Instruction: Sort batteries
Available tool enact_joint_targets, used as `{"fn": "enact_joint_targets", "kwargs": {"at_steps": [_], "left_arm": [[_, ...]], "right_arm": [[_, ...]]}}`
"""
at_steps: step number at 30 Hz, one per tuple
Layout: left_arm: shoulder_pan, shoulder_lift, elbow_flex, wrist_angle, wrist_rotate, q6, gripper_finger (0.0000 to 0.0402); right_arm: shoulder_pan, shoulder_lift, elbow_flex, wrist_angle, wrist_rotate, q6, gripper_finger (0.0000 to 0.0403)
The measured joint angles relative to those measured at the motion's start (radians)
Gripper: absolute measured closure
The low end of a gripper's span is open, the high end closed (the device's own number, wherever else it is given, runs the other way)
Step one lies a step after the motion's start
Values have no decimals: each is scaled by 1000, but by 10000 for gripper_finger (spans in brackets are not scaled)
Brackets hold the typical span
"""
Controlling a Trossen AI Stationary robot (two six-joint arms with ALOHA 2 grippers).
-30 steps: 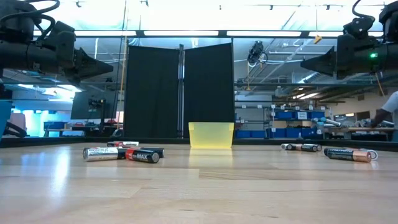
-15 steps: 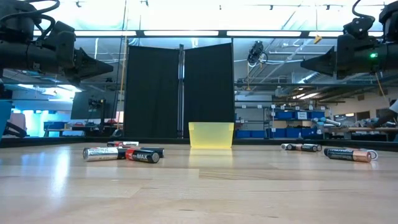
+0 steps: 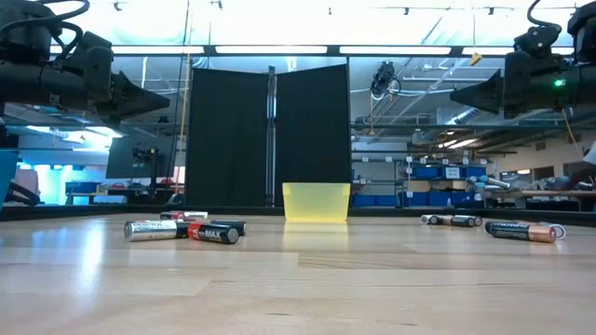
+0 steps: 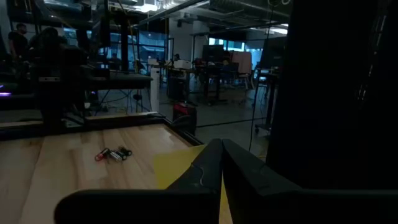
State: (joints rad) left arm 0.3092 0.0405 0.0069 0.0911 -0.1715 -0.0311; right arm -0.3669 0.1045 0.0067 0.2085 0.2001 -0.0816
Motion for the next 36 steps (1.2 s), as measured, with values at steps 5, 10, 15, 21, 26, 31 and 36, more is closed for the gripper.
{"fn": "enact_joint_targets", "kwargs": {"at_steps": [5,10,15,21,26,31,36], "left_arm": [[0,0,0,0,0,0,391],[0,0,0,3,0,0,391],[0,0,0,63,0,0,391],[0,0,0,156,-22,-9,391],[1,4,1,220,100,-111,391],[-24,97,23,205,326,-207,391],[-61,279,68,201,311,-221,397]], "right_arm": [[0,0,0,0,0,0,380],[0,0,0,0,0,0,380],[0,0,0,0,0,0,380],[0,0,0,0,0,0,380],[0,0,0,0,0,0,380],[0,0,0,0,0,0,380],[0,0,0,0,0,0,380]]}}
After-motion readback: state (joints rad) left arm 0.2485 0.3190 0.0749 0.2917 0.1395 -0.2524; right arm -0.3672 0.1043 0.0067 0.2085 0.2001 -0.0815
